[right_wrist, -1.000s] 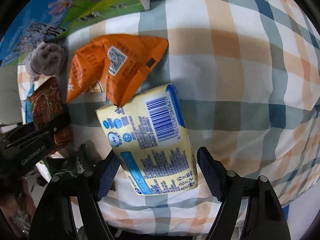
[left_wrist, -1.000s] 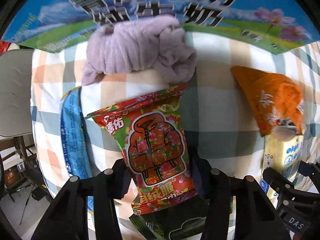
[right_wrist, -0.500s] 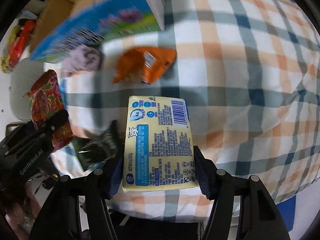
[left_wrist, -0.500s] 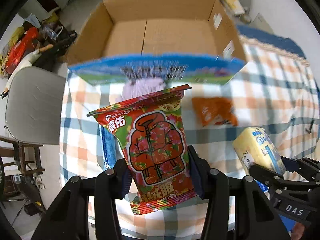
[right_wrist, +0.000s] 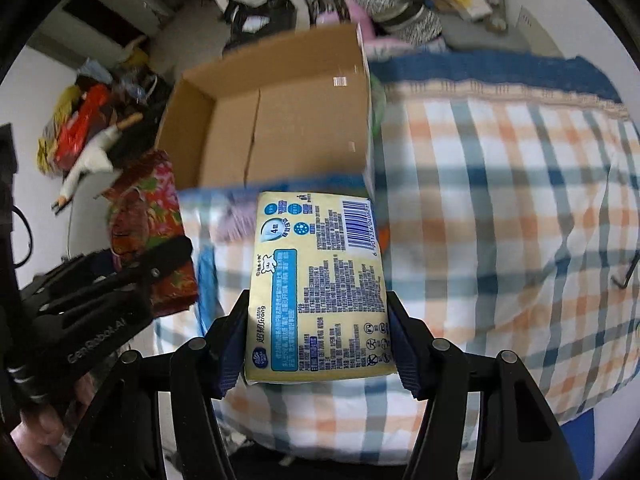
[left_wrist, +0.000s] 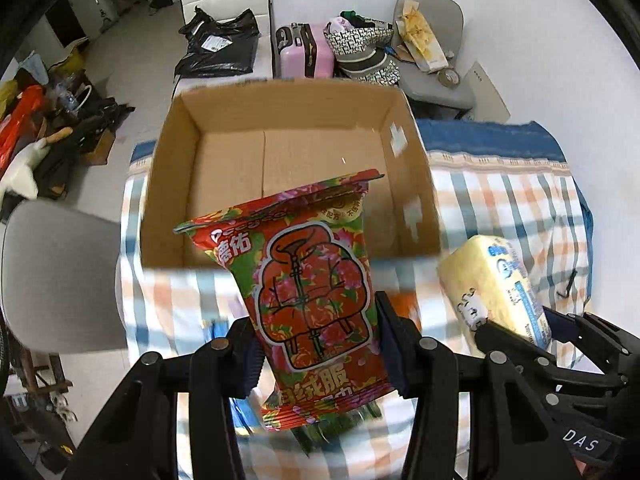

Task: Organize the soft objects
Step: 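Carry the red bag into the box with the left tool while the right tool drops the carton beside it, then open both tools and lift them out of the box, then grasp the green Deegeo bag with the left tool while the right tool grasps the orange bag, then lower the green bag into the box with the left tool while the right tool drops the orange bag in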

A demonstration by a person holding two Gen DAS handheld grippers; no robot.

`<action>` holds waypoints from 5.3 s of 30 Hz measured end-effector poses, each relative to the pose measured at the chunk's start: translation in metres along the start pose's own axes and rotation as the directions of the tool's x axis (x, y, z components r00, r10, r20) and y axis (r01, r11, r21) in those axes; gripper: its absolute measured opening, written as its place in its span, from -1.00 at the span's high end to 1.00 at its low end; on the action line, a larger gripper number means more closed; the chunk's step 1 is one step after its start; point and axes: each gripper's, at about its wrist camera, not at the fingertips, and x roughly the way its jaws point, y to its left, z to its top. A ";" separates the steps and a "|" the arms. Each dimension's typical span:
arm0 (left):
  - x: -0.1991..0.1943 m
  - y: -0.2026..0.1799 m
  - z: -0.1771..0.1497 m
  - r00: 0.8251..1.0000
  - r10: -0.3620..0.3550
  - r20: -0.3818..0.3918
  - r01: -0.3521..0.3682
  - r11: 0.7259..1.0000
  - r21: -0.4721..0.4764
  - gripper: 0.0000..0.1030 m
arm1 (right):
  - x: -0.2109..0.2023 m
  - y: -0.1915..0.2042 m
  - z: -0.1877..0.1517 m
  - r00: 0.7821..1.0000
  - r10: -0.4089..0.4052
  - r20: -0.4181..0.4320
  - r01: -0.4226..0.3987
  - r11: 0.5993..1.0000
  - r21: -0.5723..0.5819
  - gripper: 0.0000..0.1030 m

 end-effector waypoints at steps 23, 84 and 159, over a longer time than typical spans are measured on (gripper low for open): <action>0.193 0.044 0.180 0.946 -0.100 -0.307 0.111 0.994 0.018 0.11 | 0.169 0.034 0.213 0.983 -0.179 0.040 0.177 0.982 0.060 -0.25; 0.058 0.108 -0.076 0.987 0.064 -0.145 -0.099 0.963 -0.250 -0.98 | 0.128 -0.017 -0.006 0.986 -0.031 -0.161 0.083 0.942 0.324 -1.00; 0.192 0.019 -0.161 0.928 -0.005 -0.373 -0.010 0.999 -0.038 0.21 | 0.142 -0.157 -0.076 0.964 0.125 -0.233 0.036 0.810 0.586 -0.92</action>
